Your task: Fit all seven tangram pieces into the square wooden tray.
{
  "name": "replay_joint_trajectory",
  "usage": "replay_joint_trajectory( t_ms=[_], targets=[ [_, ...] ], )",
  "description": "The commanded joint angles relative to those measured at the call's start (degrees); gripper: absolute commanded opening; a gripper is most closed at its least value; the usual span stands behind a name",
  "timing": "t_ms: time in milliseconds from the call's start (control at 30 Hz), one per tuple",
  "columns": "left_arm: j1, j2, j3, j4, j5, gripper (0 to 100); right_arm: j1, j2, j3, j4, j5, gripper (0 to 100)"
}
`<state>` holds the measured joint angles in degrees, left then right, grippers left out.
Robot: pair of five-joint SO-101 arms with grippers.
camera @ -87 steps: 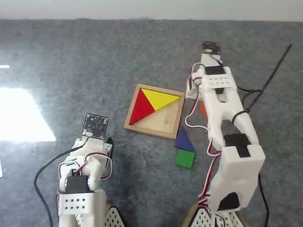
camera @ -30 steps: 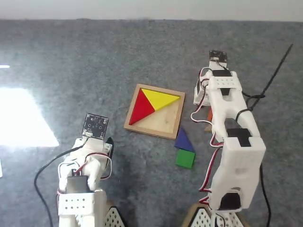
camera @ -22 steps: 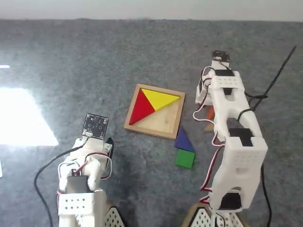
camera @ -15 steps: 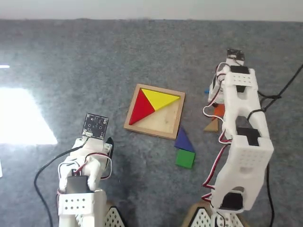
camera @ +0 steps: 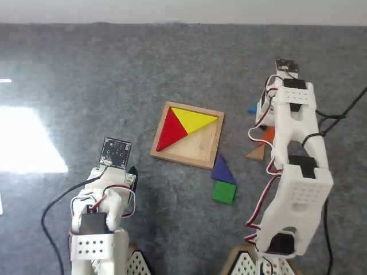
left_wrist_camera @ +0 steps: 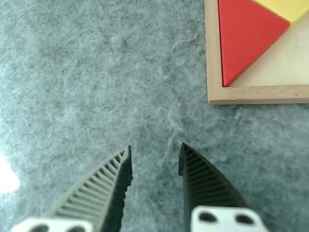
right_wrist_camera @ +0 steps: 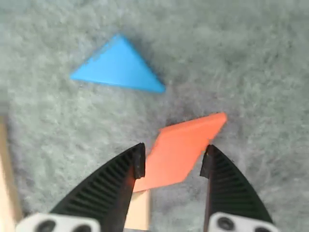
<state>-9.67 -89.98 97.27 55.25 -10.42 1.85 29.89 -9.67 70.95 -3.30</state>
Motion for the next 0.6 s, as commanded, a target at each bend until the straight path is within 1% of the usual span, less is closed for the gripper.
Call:
replay_joint_trajectory(
  t_ms=[0, 67, 100, 467, 500, 567],
  targets=[
    [-0.35, -0.88, -0.48, 0.0, -0.7, 15, -2.15, -3.03, -2.64, 0.31, -8.53, 21.0],
    [-0.35, -0.88, -0.48, 0.0, -0.7, 15, -1.89, -0.75, -3.08, 0.31, -12.04, 21.0],
    [-0.35, -0.88, -0.48, 0.0, -0.7, 15, -1.8, 0.31, -3.08, 0.31, -12.48, 21.0],
    [-0.35, -0.88, -0.48, 0.0, -0.7, 15, 0.04, 6.37, -2.99, -0.4, -12.22, 20.6],
    [-0.35, -0.88, -0.48, 0.0, -0.7, 15, 0.04, 6.37, -2.99, -0.4, -12.22, 18.9],
    [-0.35, -0.88, -0.48, 0.0, -0.7, 15, -0.04, 6.37, -2.99, -0.48, -12.22, 11.7]
  ],
)
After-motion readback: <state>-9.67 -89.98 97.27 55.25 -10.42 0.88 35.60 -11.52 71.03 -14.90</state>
